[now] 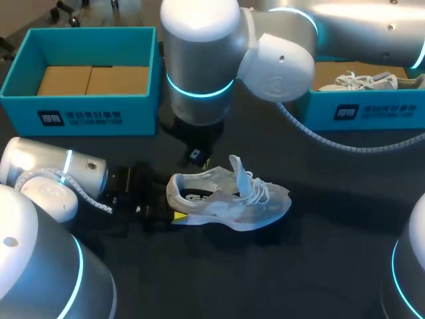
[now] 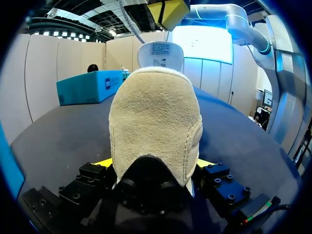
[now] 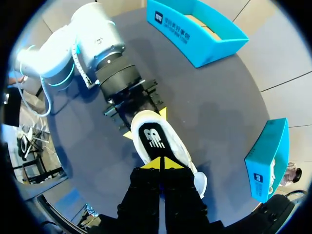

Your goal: Take the shoe out of the shoebox, open the shoe tongue, remove and reinsert the insole, then place the shoe into the shoebox

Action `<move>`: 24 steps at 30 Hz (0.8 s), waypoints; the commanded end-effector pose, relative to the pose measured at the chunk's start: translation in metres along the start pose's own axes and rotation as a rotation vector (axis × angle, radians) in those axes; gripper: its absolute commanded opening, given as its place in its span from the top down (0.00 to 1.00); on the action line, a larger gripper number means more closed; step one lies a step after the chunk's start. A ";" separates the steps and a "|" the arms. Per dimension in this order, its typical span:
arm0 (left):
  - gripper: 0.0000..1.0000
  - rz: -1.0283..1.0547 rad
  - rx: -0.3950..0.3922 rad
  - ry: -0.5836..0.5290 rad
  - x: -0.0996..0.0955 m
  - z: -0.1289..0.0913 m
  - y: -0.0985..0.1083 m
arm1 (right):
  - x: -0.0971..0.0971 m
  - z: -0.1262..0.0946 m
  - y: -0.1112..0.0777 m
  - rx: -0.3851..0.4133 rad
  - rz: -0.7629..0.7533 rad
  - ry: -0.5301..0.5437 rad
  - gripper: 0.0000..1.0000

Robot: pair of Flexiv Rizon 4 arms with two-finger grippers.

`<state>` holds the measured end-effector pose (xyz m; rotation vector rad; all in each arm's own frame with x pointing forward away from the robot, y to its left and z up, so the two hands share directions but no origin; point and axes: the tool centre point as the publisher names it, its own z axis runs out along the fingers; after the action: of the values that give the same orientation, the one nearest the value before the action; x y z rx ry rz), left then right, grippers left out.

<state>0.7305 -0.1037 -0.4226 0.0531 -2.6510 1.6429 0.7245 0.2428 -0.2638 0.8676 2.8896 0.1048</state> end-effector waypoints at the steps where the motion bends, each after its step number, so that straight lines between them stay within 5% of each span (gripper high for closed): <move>1: 1.00 0.000 -0.003 0.002 -0.001 0.000 0.001 | 0.001 0.001 0.000 0.000 0.001 0.000 1.00; 15: 1.00 0.000 -0.003 0.002 -0.001 0.000 0.001 | 0.000 0.001 0.002 0.005 -0.058 -0.039 1.00; 24: 1.00 0.000 -0.003 0.002 -0.001 0.000 0.001 | -0.005 0.015 -0.002 0.128 -0.211 -0.176 1.00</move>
<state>0.7305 -0.1037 -0.4226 0.0530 -2.6509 1.6430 0.7327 0.2278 -0.2743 0.5549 2.8491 -0.0554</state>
